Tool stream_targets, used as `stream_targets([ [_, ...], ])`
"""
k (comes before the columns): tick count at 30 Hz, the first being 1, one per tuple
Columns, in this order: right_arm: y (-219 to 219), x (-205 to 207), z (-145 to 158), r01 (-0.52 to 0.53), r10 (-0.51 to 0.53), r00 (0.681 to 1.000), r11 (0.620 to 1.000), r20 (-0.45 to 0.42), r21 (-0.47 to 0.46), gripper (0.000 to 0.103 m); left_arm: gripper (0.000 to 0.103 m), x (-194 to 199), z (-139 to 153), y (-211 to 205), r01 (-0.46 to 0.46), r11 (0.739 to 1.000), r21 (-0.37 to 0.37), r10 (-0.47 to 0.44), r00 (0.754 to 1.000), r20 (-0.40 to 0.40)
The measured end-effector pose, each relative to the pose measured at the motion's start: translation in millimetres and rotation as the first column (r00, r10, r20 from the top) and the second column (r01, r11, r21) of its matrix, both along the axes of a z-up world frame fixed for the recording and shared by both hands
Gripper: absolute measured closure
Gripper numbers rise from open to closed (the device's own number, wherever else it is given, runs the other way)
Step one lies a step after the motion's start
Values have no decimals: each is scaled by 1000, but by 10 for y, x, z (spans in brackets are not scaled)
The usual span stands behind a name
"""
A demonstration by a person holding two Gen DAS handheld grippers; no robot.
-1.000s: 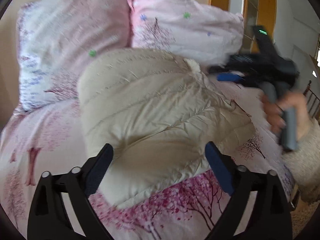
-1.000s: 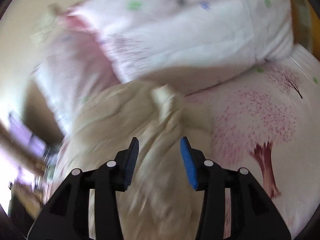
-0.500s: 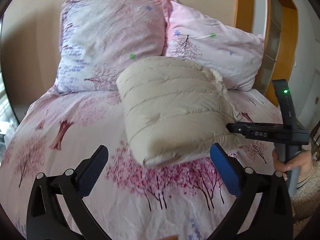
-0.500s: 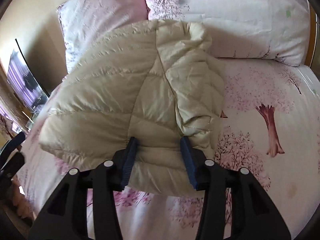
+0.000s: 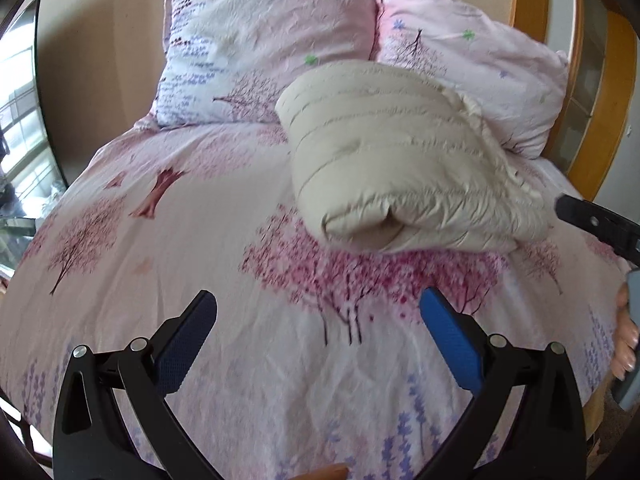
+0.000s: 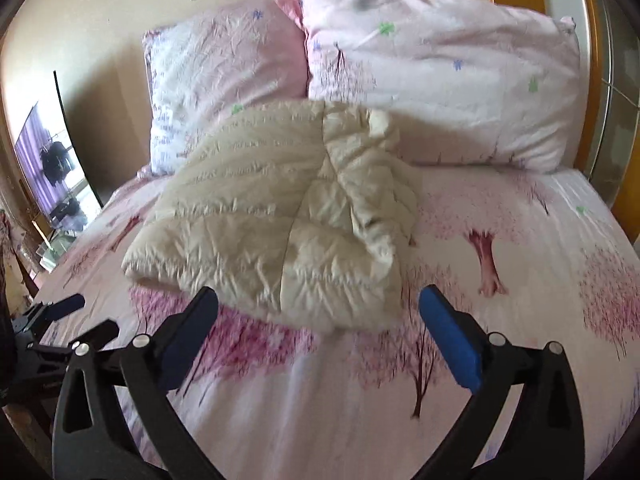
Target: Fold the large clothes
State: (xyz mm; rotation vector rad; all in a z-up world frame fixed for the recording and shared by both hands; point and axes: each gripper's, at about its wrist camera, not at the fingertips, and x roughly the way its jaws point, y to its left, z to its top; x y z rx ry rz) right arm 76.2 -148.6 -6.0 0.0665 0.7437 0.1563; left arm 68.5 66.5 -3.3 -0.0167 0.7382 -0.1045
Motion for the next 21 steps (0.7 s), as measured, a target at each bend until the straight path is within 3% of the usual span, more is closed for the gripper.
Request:
stream_targets([
  [5, 71, -124, -144, -13, 13, 998, 1000, -68, -9, 2, 1, -20, -60, -52, -32, 996, 79, 35, 999, -40],
  [21, 247, -271, -426, -15, -2, 985, 995, -173, -97, 2, 1, -16, -130, -96, -26, 992, 124, 36, 996, -82],
])
